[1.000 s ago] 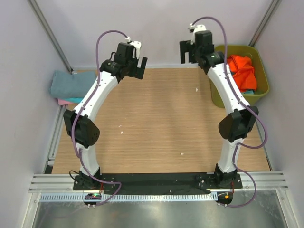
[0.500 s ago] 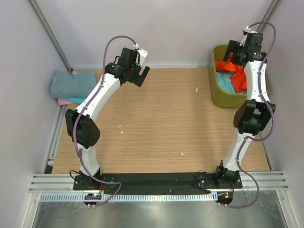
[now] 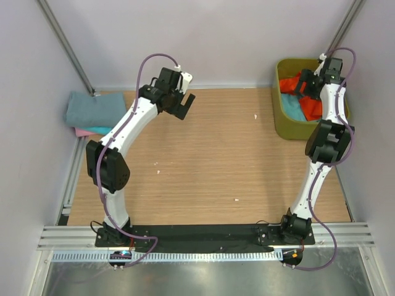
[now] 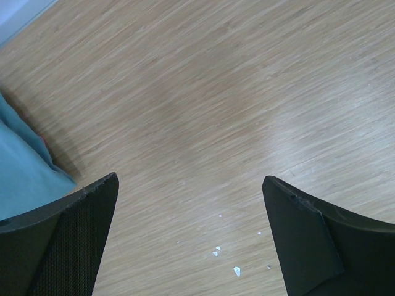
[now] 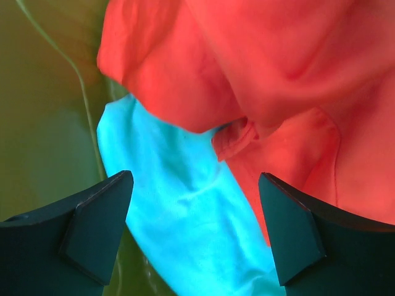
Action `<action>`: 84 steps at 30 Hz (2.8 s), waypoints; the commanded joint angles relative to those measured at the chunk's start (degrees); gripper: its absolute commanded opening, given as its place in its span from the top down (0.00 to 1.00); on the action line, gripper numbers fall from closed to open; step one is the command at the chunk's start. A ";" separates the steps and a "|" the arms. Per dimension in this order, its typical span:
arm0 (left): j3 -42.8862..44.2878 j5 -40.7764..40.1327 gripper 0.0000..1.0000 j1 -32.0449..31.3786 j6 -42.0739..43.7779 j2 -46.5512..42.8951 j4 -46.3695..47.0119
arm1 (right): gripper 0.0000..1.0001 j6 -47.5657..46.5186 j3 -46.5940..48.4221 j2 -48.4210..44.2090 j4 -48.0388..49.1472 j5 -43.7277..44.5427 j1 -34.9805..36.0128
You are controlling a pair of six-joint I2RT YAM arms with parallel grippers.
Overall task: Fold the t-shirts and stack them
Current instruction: Grab the tshirt from the pile, then move the tshirt to the center of the board
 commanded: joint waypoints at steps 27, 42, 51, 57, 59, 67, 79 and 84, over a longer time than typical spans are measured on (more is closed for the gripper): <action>-0.88 -7.65 0.00 -1.36 2.02 -3.43 2.71 | 0.99 -6.17 14.04 6.86 11.46 13.98 0.73; 0.79 -9.86 0.00 10.31 -6.23 -4.84 4.38 | 0.99 -14.84 -2.38 -29.96 13.49 -9.93 9.59; -2.81 -7.66 0.00 16.83 -13.71 -3.61 3.50 | 0.99 -28.77 -1.99 -38.86 11.99 -8.43 30.42; -2.55 -8.36 0.00 17.10 -13.09 -3.43 3.42 | 0.59 -20.67 -9.28 -38.94 15.15 -0.83 30.88; -2.47 -8.01 0.00 17.01 -12.92 -3.43 3.06 | 0.30 -20.84 -15.03 -39.55 15.42 2.10 30.79; -5.62 2.58 0.00 17.01 -12.04 -4.40 -0.36 | 0.01 -22.16 -34.91 -40.08 6.72 -4.01 29.91; -14.77 32.15 0.05 17.10 -20.03 0.26 -2.21 | 0.10 -25.15 -23.51 -25.70 0.39 -16.08 36.06; -18.81 38.13 0.13 16.92 -19.51 -0.18 -1.68 | 0.13 -24.02 -13.93 -18.73 -2.16 -18.63 40.01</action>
